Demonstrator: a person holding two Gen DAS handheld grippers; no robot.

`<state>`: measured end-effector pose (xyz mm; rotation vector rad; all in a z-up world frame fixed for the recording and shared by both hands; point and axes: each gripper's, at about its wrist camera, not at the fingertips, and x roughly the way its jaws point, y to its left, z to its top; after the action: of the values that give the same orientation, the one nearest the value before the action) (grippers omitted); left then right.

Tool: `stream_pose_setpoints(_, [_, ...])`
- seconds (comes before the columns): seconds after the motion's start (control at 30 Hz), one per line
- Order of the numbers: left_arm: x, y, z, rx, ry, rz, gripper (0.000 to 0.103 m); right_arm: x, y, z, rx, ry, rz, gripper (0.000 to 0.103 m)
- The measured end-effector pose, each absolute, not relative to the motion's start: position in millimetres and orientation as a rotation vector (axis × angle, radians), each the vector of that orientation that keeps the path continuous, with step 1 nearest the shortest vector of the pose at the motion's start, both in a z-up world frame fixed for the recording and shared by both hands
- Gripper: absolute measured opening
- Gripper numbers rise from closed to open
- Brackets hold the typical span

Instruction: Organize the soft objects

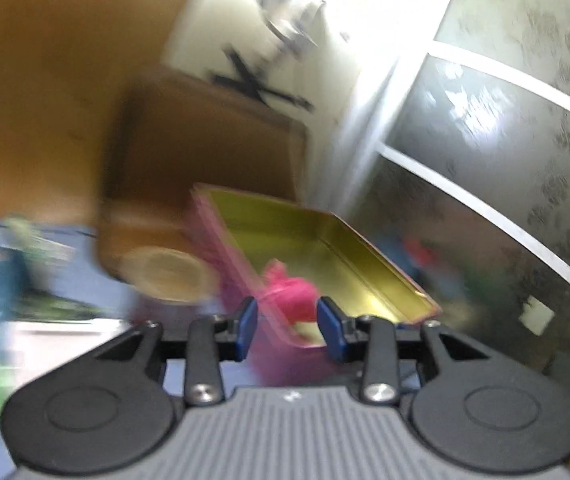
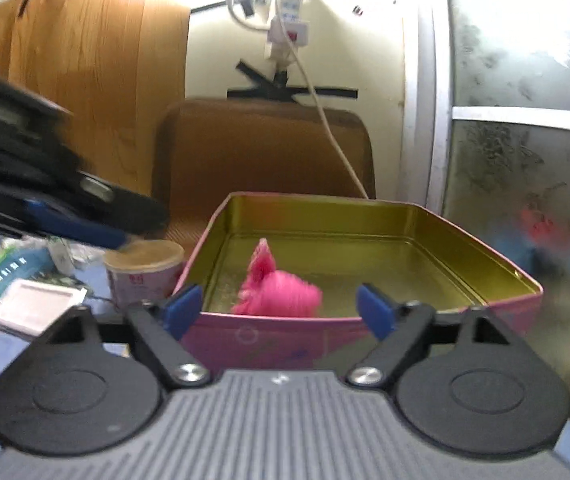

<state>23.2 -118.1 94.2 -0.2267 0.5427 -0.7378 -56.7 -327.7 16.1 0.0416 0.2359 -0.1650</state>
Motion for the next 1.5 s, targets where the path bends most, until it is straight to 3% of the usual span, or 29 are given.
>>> stream_pose_setpoints(0.17, [17.1, -10.0, 72.8, -0.252, 0.564, -0.472, 0.034, -58.2, -286.4, 28.8, 0.059, 0.175, 0.086, 0.082])
stream_pose_setpoints(0.37, [27.9, 93.7, 23.2, -0.580, 0.727, -0.277, 0.032, 9.0, -201.5, 31.8, 0.167, 0.378, 0.459, 0.058])
stream_pose_setpoints(0.5, [26.9, 108.4, 8.0, -0.638, 0.748, -0.249, 0.032, 71.9, -161.1, 23.7, 0.231, 0.522, 0.497, 0.052])
stream_pose_setpoints(0.57, [29.8, 103.8, 4.7, -0.646, 0.770, -0.259, 0.032, 82.1, -148.4, 12.9, 0.231, 0.598, 0.524, 0.039])
stream_pose_setpoints(0.6, [30.6, 101.4, 1.8, -0.647, 0.782, -0.271, 0.032, 80.9, -145.7, 9.0, 0.247, 0.623, 0.542, 0.026])
stream_pose_setpoints(0.77, [22.5, 78.4, 1.8, -0.597, 0.783, -0.346, 0.034, 13.2, -176.6, 8.1, 0.321, 0.606, 0.585, 0.015])
stream_pose_setpoints(0.83, [18.8, 57.0, 3.4, -0.557, 0.807, -0.428, 0.035, -16.7, -200.3, 3.4, 0.350, 0.603, 0.559, 0.006])
stream_pose_setpoints(1.03, [0.3, -37.8, 7.6, -0.355, 0.827, -0.628, 0.043, -91.7, -257.5, -15.9, 0.315, 0.573, 0.354, 0.007])
stream_pose_setpoints(1.17, [-2.5, -72.7, 10.4, -0.248, 0.812, -0.669, 0.050, -121.9, -277.0, -19.5, 0.249, 0.555, 0.319, 0.018])
stream_pose_setpoints(1.23, [2.7, -74.5, 10.8, -0.257, 0.823, -0.666, 0.051, -130.7, -273.7, -18.2, 0.165, 0.527, 0.313, 0.055])
stream_pose_setpoints(1.3, [4.1, -73.0, 9.4, -0.267, 0.833, -0.664, 0.051, -134.0, -255.5, -17.9, 0.042, 0.488, 0.306, 0.070])
stream_pose_setpoints(1.47, [-2.0, -82.9, 11.1, -0.171, 0.823, -0.650, 0.043, -128.5, -237.8, -30.1, -0.084, 0.462, 0.307, 0.070])
stream_pose_setpoints(1.5, [-0.6, -87.8, 13.0, -0.155, 0.830, -0.648, 0.042, -122.2, -238.9, -29.2, -0.055, 0.468, 0.290, 0.065])
